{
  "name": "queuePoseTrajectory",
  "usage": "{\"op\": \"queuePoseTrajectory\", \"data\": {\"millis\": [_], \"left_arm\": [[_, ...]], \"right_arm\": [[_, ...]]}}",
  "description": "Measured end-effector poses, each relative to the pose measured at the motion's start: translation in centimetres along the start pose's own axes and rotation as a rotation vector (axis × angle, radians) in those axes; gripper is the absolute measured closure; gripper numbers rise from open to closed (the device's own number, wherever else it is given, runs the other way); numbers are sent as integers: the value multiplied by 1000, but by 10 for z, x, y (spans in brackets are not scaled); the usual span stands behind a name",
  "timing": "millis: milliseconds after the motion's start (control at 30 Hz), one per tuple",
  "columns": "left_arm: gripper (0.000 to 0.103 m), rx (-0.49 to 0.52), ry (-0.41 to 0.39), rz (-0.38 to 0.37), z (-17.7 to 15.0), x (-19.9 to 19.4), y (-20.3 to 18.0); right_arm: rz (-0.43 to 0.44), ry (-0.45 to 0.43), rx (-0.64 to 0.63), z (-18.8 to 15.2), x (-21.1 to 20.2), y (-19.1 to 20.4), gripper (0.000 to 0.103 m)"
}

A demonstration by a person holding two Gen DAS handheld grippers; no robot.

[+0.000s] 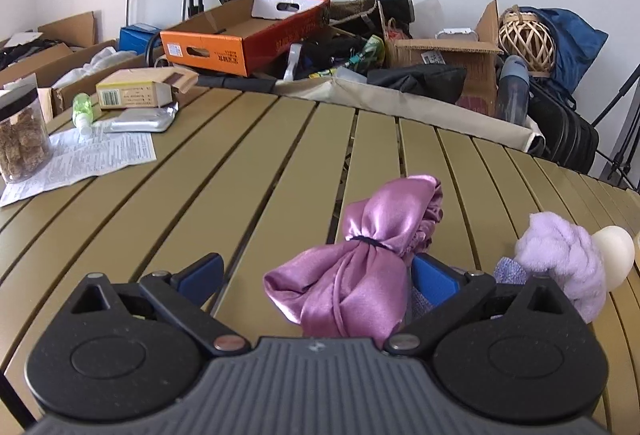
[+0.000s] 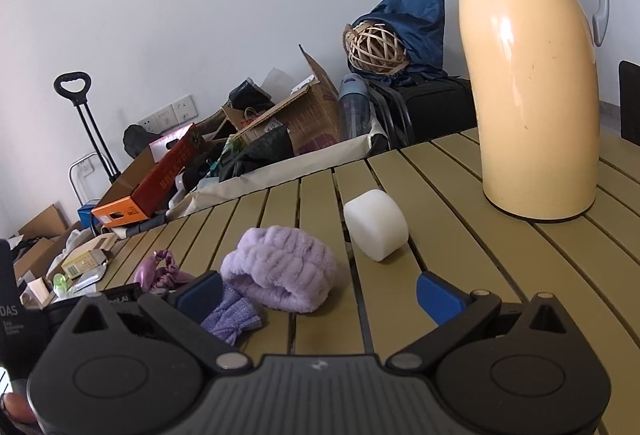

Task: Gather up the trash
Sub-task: 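Grasp the pink satin cloth with the left gripper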

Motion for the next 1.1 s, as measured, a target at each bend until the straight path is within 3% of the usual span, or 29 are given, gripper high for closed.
{"op": "queuePoseTrajectory", "data": {"millis": [100,267,433,800,1100], "left_arm": [[8,4,34,-3,-3,5,-1],[36,-2,62,-43,-8,9,-1],[50,26,32,-41,-8,5,-5],[59,38,-25,-23,-7,-19,4],[59,1,-107,-1,0,-71,25]], "right_arm": [[5,-2,21,0,-1,-2,0],[7,-11,27,1,-3,-4,0],[18,-13,47,0,-2,-6,0],[35,17,28,-4,7,5,0],[84,44,23,-7,12,20,0]]}}
Point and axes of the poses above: each gripper's, at about its wrist camera, not at the fingertips, and x roughly the way its jaws point, y to its left, z to its top, the point moved 4 cm from there along x, roughly the way its jaws point
